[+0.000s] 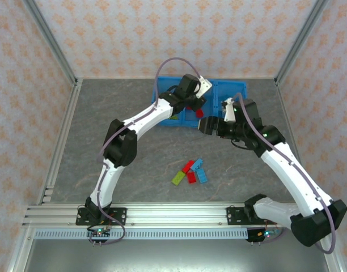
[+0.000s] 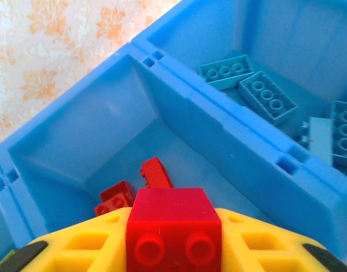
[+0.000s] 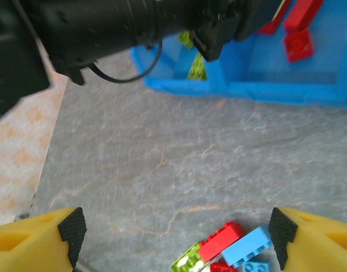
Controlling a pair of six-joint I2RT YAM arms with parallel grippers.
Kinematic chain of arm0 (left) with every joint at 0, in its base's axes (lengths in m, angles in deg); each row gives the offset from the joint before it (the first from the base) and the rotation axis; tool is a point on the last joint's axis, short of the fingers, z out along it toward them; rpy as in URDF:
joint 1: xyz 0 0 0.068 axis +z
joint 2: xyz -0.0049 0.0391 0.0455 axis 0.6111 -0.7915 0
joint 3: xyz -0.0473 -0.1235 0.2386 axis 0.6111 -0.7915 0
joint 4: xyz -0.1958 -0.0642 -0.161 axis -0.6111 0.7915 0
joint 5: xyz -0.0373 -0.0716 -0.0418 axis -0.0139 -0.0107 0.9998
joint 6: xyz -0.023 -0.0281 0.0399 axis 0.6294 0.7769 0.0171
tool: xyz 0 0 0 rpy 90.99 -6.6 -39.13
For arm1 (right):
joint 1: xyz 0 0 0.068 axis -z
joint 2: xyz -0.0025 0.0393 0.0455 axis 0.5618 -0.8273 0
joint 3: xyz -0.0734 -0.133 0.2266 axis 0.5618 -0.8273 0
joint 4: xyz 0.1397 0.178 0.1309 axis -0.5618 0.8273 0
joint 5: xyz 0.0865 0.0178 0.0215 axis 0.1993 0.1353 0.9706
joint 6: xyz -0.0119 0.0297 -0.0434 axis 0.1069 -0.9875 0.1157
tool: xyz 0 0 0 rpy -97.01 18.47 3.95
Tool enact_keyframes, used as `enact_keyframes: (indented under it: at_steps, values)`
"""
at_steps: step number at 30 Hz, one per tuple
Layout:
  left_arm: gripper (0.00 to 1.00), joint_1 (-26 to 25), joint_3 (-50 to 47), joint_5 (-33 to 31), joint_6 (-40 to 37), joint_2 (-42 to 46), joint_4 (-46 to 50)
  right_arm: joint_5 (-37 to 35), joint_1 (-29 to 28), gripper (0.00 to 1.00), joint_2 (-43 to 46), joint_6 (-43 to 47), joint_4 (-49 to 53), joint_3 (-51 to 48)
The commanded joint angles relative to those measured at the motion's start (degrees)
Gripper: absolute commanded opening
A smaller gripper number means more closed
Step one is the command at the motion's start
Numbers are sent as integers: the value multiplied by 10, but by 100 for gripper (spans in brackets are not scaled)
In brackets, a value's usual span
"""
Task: Sort the legos into containers by color
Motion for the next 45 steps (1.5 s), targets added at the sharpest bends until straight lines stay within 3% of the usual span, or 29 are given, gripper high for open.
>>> enact_keyframes:
  at_steps: [1,6,10,16,20,26,30,31,33,34,38,45]
  values:
    - [42,3,52,-4,15,-14,21,-76,2,87,31,-14,-9,-16]
    - [58,3,46,11,31,9,20,-100,1,87,34,-27,-9,-25]
    - [59,3,-25,15,41,82,-11,-112,1,87,36,-39,-19,-35]
    - [58,3,-224,19,63,292,-82,-122,-1,85,7,-44,-23,-42]
    - [58,3,-371,31,42,447,-99,-138,-41,84,-58,-28,-6,-22]
    - [60,2,-539,73,-78,657,-17,-165,-123,82,-192,-4,27,11]
    - [65,2,-648,84,-138,796,47,-175,-177,83,-266,74,55,31]
    - [79,2,-670,77,-149,826,67,-174,-187,83,-286,90,70,40]
    - [96,3,-704,61,-162,879,101,-161,-206,83,-319,119,96,57]
    - [100,2,-721,52,-163,906,116,-153,-218,83,-335,132,104,64]
    - [100,3,-772,68,-169,992,163,-104,-239,83,-385,154,120,77]
    - [100,2,-846,136,-286,1083,217,-112,-244,79,-436,179,147,83]
